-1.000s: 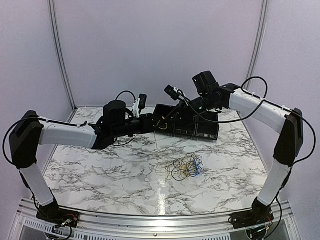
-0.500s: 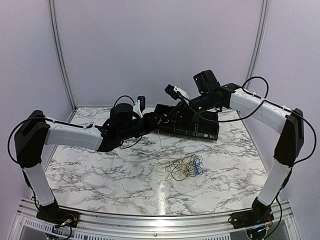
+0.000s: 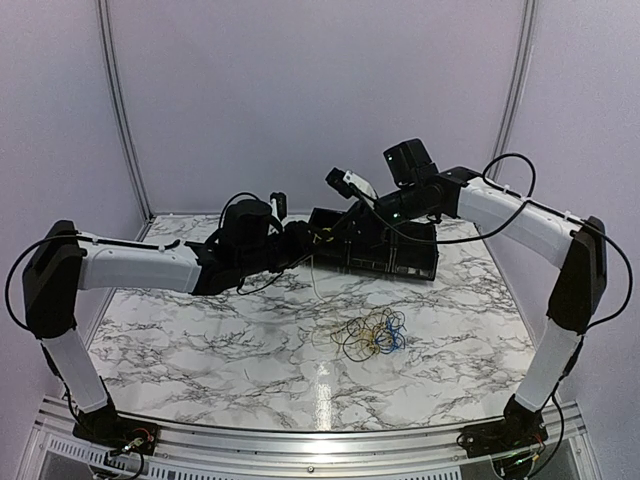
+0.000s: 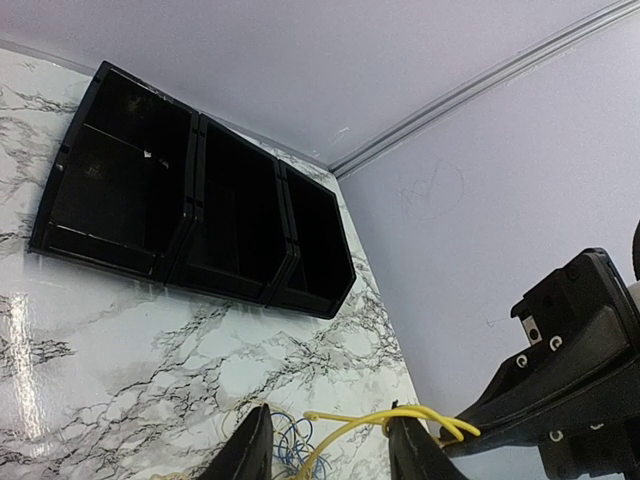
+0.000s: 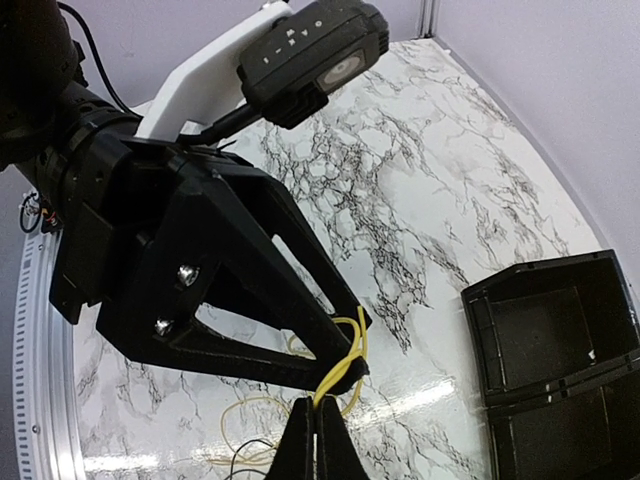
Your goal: Untangle the cables
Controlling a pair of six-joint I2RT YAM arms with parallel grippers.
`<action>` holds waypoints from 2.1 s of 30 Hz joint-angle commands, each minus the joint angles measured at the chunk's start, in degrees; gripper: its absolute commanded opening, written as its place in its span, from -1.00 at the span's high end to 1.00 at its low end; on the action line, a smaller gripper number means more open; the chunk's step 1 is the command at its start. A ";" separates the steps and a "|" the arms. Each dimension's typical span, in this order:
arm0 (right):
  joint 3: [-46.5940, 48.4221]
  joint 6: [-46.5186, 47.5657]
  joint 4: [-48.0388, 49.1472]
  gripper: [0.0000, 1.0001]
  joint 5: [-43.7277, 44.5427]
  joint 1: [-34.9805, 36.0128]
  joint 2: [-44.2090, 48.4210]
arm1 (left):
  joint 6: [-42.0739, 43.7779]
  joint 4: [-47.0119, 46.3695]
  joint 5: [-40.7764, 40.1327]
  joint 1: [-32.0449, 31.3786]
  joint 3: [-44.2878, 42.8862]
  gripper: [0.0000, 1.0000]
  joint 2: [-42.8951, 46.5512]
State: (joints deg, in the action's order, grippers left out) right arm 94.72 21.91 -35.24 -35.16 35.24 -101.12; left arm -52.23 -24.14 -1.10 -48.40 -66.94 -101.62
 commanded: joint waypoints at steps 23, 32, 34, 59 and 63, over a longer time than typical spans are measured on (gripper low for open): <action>4.11 -3.94 -0.18 1.00 -11.78 -0.45 11.07 | 5.46 20.73 -20.00 7.18 9.65 -0.08 5.93; 2.65 -2.83 -1.00 1.00 -11.21 -2.73 9.35 | 29.86 5.79 -11.46 4.86 21.59 -0.39 28.11; 2.41 -2.60 -1.17 1.00 -10.91 -2.73 8.79 | 32.58 5.79 -8.50 4.67 20.35 -0.40 29.30; 33.24 -0.50 13.76 1.00 8.52 -7.62 -11.53 | 21.87 7.44 -17.35 4.60 27.22 -0.32 33.21; 38.90 -0.11 15.30 1.00 11.26 -8.65 -18.55 | 21.58 7.85 -16.91 4.56 27.13 -0.31 33.48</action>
State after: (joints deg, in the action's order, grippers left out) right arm 128.42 21.08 -23.90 -28.91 27.86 -113.45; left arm -29.85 -16.97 -17.26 -43.83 -39.94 -69.30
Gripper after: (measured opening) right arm 0.017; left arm 0.657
